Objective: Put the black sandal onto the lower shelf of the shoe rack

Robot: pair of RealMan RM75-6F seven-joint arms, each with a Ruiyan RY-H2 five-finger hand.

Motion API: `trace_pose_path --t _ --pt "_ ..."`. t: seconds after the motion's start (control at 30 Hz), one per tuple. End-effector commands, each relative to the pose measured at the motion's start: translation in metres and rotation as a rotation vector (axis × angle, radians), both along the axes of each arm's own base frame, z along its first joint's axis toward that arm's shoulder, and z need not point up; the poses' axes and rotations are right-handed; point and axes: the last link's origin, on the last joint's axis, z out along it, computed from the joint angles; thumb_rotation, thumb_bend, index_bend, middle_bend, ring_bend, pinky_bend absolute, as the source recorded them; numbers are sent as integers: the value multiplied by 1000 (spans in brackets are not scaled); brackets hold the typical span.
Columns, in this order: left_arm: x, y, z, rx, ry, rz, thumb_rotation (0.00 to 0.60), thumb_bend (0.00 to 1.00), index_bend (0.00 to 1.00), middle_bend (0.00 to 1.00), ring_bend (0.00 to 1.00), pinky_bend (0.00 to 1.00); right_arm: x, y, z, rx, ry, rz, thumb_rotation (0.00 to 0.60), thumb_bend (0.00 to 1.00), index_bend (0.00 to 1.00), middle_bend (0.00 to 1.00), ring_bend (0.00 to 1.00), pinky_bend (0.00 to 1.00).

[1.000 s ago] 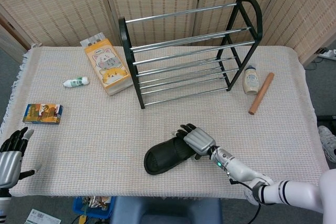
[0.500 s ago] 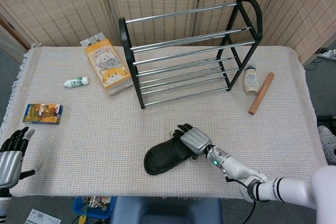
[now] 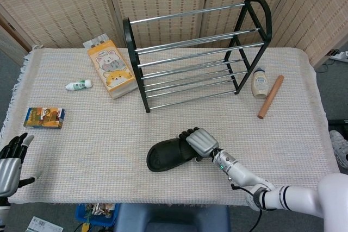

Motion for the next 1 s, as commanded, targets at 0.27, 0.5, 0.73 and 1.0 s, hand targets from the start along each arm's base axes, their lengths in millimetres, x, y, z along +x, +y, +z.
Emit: trace_pose_path --t 0.27,0.5,0.73,1.0 --pt "4 4 -1 -9 -17 -22 600 187 95 77 76 198 -16 -32 54 -190 -82 -145 600 490 409 402 303 441" --pt "8 6 -1 -16 -22 -44 600 186 94 77 76 199 -11 -66 62 -259 -98 -243 600 489 409 402 303 441" --pt "8 4 -1 -20 -34 -40 600 187 95 77 76 198 3 -95 46 -298 -88 -305 600 488 409 397 303 441" --pt "4 1 0 -24 -34 -20 600 187 95 77 76 198 21 -124 25 -331 -70 -371 600 485 409 380 307 441"
